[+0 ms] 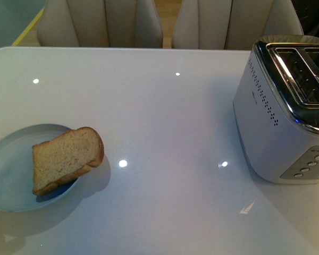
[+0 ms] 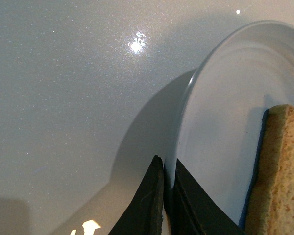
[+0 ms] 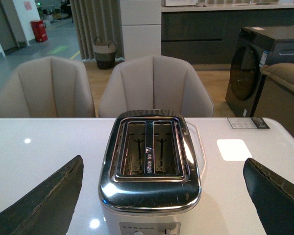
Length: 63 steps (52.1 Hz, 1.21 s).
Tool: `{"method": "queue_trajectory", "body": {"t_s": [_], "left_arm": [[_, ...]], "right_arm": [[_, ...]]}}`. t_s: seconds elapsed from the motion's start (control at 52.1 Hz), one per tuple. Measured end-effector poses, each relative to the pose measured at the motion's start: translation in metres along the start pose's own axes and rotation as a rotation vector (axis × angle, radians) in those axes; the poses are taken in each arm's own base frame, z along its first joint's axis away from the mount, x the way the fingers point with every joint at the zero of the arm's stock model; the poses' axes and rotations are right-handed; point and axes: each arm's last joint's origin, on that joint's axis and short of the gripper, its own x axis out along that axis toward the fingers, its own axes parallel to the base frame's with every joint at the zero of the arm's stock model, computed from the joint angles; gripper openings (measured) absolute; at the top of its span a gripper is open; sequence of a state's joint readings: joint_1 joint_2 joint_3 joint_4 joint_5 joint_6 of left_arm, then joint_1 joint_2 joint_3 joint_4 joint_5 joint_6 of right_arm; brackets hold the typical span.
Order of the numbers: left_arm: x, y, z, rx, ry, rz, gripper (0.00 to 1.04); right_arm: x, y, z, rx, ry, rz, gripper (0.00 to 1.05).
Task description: Left arm holds plate, right arm toasts bread
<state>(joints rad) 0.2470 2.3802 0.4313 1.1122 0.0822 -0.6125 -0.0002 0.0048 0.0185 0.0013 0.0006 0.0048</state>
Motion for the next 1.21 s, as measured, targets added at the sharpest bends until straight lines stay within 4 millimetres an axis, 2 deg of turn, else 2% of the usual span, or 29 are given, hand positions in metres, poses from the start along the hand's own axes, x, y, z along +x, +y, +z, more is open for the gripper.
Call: {"method": "queue_trajectory", "body": {"t_s": [0.288, 0.46, 0.556, 0.844, 1.017, 1.209], "left_arm": [[-0.020, -0.002, 0.004, -0.056, -0.036, -0.069, 0.03], [-0.034, -0.012, 0.008, -0.063, -0.044, -0.094, 0.03], [-0.046, -0.028, 0.013, -0.050, -0.047, -0.130, 0.03], [-0.093, -0.102, 0.024, 0.016, -0.031, -0.205, 0.03], [-0.121, -0.149, 0.022, 0.063, -0.010, -0.244, 0.03], [-0.144, -0.190, 0.013, 0.081, 0.029, -0.311, 0.03]], "right_arm": [[0.000, 0.000, 0.000, 0.000, 0.000, 0.000, 0.96], [0.000, 0.000, 0.000, 0.000, 0.000, 0.000, 0.96], [0.000, 0.000, 0.000, 0.000, 0.000, 0.000, 0.96], [0.000, 0.000, 0.000, 0.000, 0.000, 0.000, 0.96], [0.000, 0.000, 0.000, 0.000, 0.000, 0.000, 0.96], [0.000, 0.000, 0.000, 0.000, 0.000, 0.000, 0.96]]}}
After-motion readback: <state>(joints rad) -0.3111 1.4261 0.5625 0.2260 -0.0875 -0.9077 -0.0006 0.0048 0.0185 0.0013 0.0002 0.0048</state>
